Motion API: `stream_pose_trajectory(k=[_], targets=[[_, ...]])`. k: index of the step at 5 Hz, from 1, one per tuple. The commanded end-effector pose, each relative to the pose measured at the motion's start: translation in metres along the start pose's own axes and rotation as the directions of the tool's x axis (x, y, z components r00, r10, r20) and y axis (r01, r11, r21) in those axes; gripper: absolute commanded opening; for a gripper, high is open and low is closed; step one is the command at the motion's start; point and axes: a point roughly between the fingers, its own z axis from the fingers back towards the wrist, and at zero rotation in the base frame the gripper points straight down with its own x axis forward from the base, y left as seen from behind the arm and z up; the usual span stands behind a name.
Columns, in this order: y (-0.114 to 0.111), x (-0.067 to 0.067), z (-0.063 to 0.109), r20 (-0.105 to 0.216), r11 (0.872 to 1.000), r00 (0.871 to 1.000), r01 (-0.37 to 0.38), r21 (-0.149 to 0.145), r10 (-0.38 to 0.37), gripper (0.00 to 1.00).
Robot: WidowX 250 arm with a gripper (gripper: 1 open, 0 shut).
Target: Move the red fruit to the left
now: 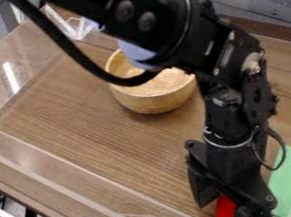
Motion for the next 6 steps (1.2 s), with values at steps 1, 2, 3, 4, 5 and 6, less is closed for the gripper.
stream_pose_trajectory(k=[1, 2, 3, 4, 5, 6], targets=[[0.005, 0.006, 0.000, 0.022, 1.000, 1.000, -0.021, 0.001, 0.021, 1.00], [0.006, 0.008, -0.001, 0.028, 1.000, 0.999, -0.025, 0.004, 0.025, 1.00], [0.008, 0.011, -0.005, 0.023, 1.000, 0.999, -0.031, 0.002, 0.031, 1.00], [0.011, 0.014, -0.007, 0.024, 1.000, 1.000, -0.021, 0.001, 0.021, 1.00], [0.010, 0.013, -0.002, 0.034, 1.000, 0.999, -0.021, 0.009, 0.021, 0.00], [0.009, 0.011, 0.012, 0.059, 0.999, 0.998, -0.026, 0.026, 0.025, 0.00]])
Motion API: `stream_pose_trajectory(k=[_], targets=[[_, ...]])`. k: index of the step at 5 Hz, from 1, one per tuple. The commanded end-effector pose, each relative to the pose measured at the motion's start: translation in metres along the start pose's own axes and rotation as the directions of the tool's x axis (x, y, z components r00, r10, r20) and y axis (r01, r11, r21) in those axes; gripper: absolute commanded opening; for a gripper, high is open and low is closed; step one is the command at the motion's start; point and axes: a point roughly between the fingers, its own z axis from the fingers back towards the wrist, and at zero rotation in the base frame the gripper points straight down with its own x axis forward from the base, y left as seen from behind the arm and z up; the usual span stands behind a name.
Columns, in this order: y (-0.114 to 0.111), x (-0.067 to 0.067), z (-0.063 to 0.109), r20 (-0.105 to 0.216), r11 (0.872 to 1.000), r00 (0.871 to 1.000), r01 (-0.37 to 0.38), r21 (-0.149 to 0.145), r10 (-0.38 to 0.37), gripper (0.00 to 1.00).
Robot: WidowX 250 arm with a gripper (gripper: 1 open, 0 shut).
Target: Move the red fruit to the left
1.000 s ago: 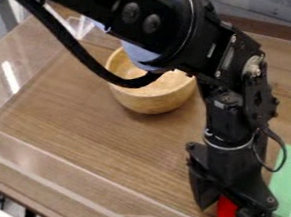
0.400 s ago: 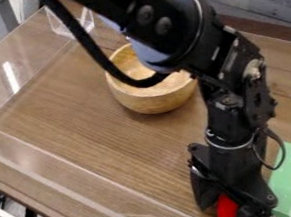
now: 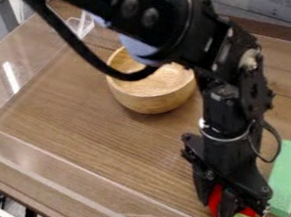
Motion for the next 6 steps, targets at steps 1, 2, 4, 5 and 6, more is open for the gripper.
stream_pose_trajectory(k=[1, 2, 4, 5, 6], targets=[[0.000, 0.005, 0.037, 0.094, 0.999, 0.996, -0.015, 0.033, 0.012, 0.00], [0.005, 0.001, 0.068, 0.149, 0.998, 0.988, -0.037, 0.057, 0.028, 0.00], [0.034, -0.008, 0.114, 0.215, 0.984, 0.969, -0.147, 0.106, 0.121, 0.00], [0.024, -0.005, 0.107, 0.206, 0.985, 0.971, -0.142, 0.095, 0.120, 0.00], [0.020, -0.004, 0.106, 0.205, 0.986, 0.971, -0.143, 0.088, 0.122, 0.00]])
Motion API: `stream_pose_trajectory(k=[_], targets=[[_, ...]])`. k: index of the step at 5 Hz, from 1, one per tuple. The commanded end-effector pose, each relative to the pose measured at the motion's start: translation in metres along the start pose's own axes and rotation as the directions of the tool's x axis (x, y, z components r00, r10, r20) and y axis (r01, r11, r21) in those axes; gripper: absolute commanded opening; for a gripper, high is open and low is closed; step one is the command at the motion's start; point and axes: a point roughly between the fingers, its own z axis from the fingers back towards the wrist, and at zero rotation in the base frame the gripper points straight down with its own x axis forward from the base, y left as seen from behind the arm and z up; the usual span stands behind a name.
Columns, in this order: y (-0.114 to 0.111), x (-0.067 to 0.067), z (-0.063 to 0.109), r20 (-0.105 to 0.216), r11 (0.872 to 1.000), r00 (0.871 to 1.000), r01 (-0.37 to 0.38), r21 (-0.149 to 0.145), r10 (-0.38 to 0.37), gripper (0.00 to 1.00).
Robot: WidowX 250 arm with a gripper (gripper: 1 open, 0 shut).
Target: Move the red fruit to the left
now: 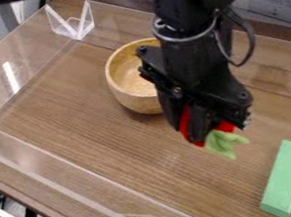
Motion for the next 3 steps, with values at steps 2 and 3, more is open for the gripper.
stream_pose_trajectory(k=[2, 3], targets=[[0.0013, 0.0055, 0.0105, 0.034, 1.000, 0.999, -0.018, -0.003, 0.018, 0.00], [0.0020, 0.0046, 0.0124, 0.034, 1.000, 0.999, -0.027, -0.004, 0.027, 0.00]])
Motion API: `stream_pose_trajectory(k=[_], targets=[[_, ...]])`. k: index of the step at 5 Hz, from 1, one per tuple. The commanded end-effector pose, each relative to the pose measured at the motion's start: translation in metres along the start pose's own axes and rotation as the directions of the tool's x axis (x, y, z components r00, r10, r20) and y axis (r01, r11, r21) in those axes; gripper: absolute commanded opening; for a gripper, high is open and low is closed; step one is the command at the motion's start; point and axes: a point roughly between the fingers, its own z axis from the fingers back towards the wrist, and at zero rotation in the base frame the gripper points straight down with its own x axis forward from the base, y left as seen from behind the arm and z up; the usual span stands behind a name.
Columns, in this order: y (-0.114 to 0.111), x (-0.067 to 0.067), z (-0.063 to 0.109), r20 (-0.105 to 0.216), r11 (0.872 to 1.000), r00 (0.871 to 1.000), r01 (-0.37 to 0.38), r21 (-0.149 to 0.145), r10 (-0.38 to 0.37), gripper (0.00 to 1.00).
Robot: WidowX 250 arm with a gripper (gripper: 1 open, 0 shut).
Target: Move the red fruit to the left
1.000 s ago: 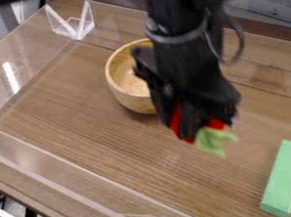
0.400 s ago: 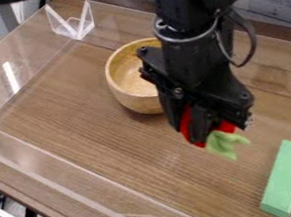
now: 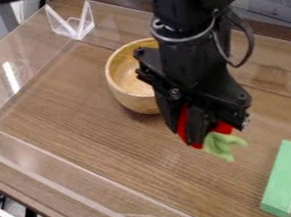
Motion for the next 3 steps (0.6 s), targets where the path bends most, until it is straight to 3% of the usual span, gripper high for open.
stream_pose_trajectory(k=[1, 3], targets=[[0.0017, 0.0069, 0.0129, 0.050, 1.000, 0.999, -0.021, -0.007, 0.021, 0.00], [0.0010, 0.0058, 0.0144, 0.049, 0.999, 0.998, -0.033, -0.012, 0.034, 0.00]])
